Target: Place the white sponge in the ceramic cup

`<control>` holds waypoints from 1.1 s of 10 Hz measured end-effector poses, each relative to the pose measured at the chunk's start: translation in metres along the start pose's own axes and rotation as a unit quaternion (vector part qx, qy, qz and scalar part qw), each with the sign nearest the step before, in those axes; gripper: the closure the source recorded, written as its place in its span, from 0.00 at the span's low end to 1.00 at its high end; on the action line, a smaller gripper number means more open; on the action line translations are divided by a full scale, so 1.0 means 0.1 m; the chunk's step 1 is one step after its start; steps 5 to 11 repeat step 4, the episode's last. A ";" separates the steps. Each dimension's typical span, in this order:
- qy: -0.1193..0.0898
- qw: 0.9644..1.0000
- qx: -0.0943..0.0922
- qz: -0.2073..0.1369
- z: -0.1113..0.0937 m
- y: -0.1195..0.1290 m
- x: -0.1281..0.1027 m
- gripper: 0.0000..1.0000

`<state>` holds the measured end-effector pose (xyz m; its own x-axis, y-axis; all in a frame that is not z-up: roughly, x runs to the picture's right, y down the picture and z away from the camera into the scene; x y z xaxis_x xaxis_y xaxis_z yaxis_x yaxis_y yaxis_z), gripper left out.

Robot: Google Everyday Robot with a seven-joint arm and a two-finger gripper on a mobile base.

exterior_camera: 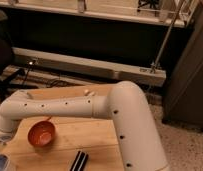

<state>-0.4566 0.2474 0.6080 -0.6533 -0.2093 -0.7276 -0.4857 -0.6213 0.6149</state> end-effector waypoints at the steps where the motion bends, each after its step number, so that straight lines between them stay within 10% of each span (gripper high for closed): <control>1: -0.001 1.000 -0.001 -0.002 0.03 0.00 -0.01 1.00; 11: -0.007 1.000 -0.003 -0.013 0.10 -0.01 -0.03 0.95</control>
